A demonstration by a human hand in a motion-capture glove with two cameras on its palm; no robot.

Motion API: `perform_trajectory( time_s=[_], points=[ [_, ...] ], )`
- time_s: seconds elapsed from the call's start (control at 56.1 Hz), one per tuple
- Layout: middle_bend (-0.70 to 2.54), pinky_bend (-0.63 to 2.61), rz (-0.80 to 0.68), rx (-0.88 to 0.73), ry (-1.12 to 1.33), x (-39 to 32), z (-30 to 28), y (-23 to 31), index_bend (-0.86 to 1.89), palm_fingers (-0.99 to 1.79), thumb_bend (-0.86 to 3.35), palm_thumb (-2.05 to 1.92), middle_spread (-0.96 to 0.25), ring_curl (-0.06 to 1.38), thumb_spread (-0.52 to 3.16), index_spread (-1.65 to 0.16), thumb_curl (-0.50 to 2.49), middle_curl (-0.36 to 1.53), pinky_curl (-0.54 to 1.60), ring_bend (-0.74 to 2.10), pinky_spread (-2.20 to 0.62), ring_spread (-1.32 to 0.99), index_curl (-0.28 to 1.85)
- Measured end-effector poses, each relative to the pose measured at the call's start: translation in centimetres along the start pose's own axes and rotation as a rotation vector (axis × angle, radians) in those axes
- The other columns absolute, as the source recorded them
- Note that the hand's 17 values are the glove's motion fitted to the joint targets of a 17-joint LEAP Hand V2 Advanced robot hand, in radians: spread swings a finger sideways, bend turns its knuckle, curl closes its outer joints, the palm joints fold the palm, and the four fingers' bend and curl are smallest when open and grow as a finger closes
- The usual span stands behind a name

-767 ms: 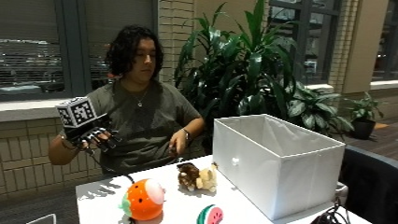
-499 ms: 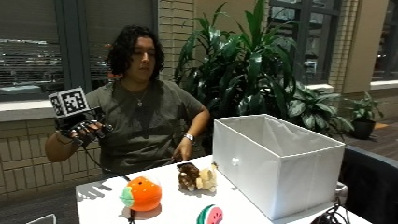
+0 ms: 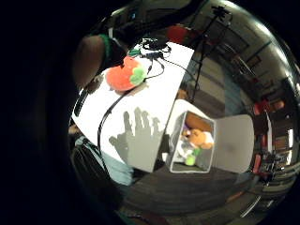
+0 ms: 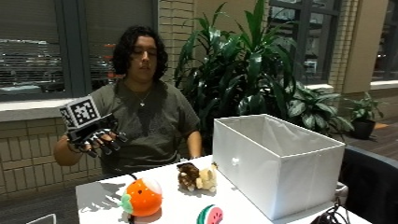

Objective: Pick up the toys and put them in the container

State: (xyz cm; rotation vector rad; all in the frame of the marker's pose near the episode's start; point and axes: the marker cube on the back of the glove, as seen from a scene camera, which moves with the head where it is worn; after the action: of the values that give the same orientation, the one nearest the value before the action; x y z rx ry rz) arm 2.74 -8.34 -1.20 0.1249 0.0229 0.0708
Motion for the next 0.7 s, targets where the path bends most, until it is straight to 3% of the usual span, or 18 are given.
perform_trajectory(
  time_s=[0.178, 0.357, 0.428, 0.481, 0.535, 0.588, 0.695],
  points=[
    [0.23, 0.7, 0.04, -0.09, -0.055, -1.8, 6.6, -5.0, 0.2, 0.27, -0.07, -0.1, -0.15, 0.21, 1.09, -0.38, 0.12, 0.28, 0.31, 0.56, -0.02, -0.3, 0.25],
    [0.18, 0.83, 0.085, -0.198, 0.153, -1.8, 14.2, -11.0, 0.12, 0.0, -0.08, -0.1, -0.12, 0.19, 0.98, -0.39, 0.15, 0.28, 0.35, 0.39, 0.02, -0.23, 0.27],
    [0.18, 0.9, 0.11, -0.133, 0.207, -1.0, 17.3, -11.7, 0.06, -0.04, -0.08, -0.1, -0.11, 0.19, 0.94, -0.38, 0.16, 0.29, 0.37, 0.42, 0.03, -0.19, 0.24],
    [0.21, 0.98, 0.121, -0.018, 0.174, -0.7, 17.6, -12.1, 0.06, 0.11, -0.07, -0.08, -0.11, 0.21, 0.94, -0.38, 0.17, 0.29, 0.37, 0.53, 0.03, -0.18, 0.21],
    [0.34, 0.86, 0.101, 0.055, 0.155, -0.7, 17.0, -12.5, 0.22, 0.62, 0.03, 0.05, -0.17, 0.24, 1.11, -0.4, 0.19, 0.33, 0.31, 0.75, -0.05, -0.25, 0.23],
    [0.44, 0.87, 0.048, 0.104, 0.173, -0.9, 16.0, -12.9, 0.16, 0.91, 0.13, 0.22, -0.23, 0.29, 1.18, -0.39, 0.25, 0.37, 0.31, 0.93, -0.16, -0.31, 0.22],
    [0.54, 0.98, -0.061, 0.221, 0.159, -3.4, 11.5, -13.5, 0.15, 1.1, 0.21, 0.4, -0.31, 0.4, 1.16, -0.39, 0.35, 0.44, 0.37, 1.11, -0.29, -0.36, 0.23]
  ],
)
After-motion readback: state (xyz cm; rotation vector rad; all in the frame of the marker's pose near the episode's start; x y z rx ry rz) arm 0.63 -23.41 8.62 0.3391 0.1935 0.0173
